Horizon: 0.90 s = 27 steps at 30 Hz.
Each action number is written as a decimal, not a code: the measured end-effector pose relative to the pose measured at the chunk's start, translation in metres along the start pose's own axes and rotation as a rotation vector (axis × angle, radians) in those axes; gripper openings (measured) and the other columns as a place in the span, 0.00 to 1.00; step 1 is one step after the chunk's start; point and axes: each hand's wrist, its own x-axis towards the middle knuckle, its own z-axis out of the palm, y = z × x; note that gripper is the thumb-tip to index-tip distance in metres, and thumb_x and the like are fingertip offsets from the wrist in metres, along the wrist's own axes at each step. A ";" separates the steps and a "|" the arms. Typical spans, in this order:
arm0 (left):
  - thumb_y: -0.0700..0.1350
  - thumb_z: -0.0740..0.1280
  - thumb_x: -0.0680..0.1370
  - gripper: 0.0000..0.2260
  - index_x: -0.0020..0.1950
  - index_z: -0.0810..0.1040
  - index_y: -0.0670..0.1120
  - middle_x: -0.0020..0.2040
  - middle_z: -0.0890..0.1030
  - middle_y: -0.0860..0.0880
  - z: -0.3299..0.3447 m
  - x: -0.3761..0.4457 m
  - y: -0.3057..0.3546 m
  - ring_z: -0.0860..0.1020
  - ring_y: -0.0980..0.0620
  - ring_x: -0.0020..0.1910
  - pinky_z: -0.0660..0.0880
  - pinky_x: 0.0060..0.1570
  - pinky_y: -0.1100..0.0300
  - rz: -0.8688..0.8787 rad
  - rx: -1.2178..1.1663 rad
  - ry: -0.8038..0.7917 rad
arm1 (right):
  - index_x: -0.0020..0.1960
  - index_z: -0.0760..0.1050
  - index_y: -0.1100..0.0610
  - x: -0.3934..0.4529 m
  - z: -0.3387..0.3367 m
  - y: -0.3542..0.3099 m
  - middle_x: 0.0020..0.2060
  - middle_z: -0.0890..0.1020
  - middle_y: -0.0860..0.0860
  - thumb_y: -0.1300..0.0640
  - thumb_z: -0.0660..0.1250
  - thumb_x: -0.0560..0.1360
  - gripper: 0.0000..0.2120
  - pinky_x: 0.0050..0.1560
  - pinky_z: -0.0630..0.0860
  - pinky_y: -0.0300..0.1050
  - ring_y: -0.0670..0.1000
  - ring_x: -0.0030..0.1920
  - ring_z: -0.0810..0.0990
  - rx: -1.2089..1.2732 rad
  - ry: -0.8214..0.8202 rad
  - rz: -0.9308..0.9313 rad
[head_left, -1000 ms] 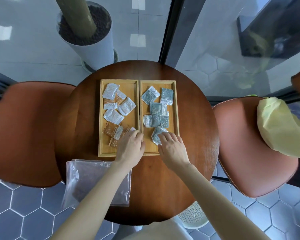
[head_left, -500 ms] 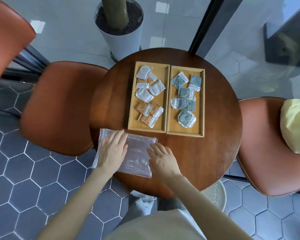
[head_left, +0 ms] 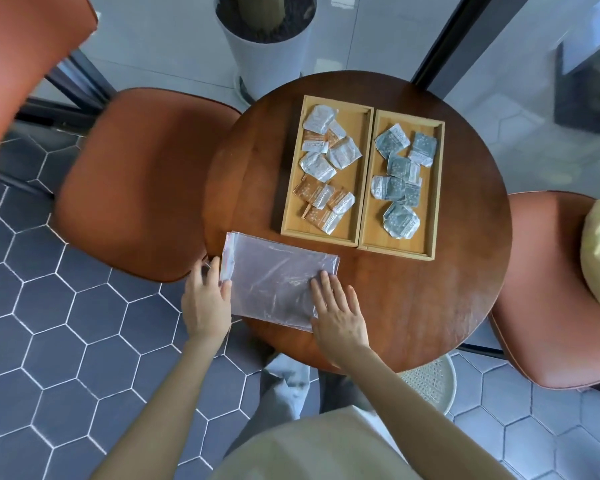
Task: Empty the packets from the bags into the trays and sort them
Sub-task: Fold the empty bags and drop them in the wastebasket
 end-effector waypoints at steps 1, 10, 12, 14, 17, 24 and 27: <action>0.42 0.65 0.76 0.20 0.67 0.69 0.40 0.65 0.71 0.36 -0.002 -0.001 0.001 0.71 0.37 0.62 0.71 0.56 0.44 -0.110 -0.119 0.011 | 0.70 0.31 0.54 0.000 0.001 0.000 0.71 0.35 0.51 0.51 0.52 0.80 0.32 0.67 0.32 0.53 0.53 0.71 0.33 -0.004 0.008 0.000; 0.43 0.69 0.73 0.06 0.43 0.81 0.39 0.41 0.82 0.43 -0.030 0.008 0.000 0.79 0.41 0.48 0.69 0.44 0.57 -0.367 -0.564 -0.179 | 0.76 0.46 0.52 0.007 -0.024 0.006 0.77 0.49 0.50 0.44 0.54 0.79 0.31 0.74 0.41 0.57 0.52 0.77 0.47 -0.024 -0.076 -0.006; 0.41 0.69 0.73 0.02 0.43 0.80 0.42 0.39 0.81 0.45 -0.048 0.003 0.010 0.79 0.46 0.43 0.70 0.42 0.63 -0.247 -0.620 -0.167 | 0.75 0.51 0.50 0.011 -0.033 0.008 0.77 0.54 0.49 0.48 0.57 0.78 0.29 0.75 0.42 0.57 0.51 0.76 0.51 0.052 -0.091 -0.001; 0.40 0.68 0.73 0.01 0.43 0.78 0.43 0.35 0.80 0.46 -0.068 -0.006 0.025 0.76 0.56 0.33 0.68 0.34 0.70 -0.046 -0.552 -0.125 | 0.73 0.59 0.50 0.015 -0.044 0.013 0.74 0.62 0.48 0.52 0.59 0.77 0.24 0.75 0.50 0.54 0.51 0.74 0.60 0.261 -0.113 0.050; 0.40 0.69 0.74 0.01 0.43 0.78 0.42 0.26 0.75 0.49 -0.094 -0.019 0.045 0.67 0.52 0.25 0.65 0.29 0.67 0.265 -0.375 -0.038 | 0.65 0.71 0.55 0.015 -0.068 0.018 0.63 0.77 0.53 0.57 0.63 0.75 0.18 0.61 0.71 0.48 0.53 0.62 0.75 0.658 -0.059 0.181; 0.47 0.61 0.76 0.09 0.44 0.79 0.45 0.28 0.81 0.51 -0.136 -0.050 0.096 0.77 0.52 0.23 0.71 0.23 0.66 0.801 -0.084 0.084 | 0.70 0.64 0.55 -0.011 -0.119 0.021 0.66 0.74 0.52 0.59 0.73 0.67 0.34 0.60 0.72 0.46 0.52 0.65 0.71 0.822 0.329 0.086; 0.48 0.65 0.75 0.07 0.46 0.80 0.46 0.34 0.84 0.52 -0.154 -0.053 0.113 0.81 0.56 0.31 0.78 0.30 0.65 0.802 -0.190 -0.014 | 0.62 0.73 0.58 -0.025 -0.131 0.025 0.60 0.79 0.52 0.59 0.73 0.67 0.25 0.55 0.72 0.38 0.53 0.62 0.75 0.931 0.315 0.078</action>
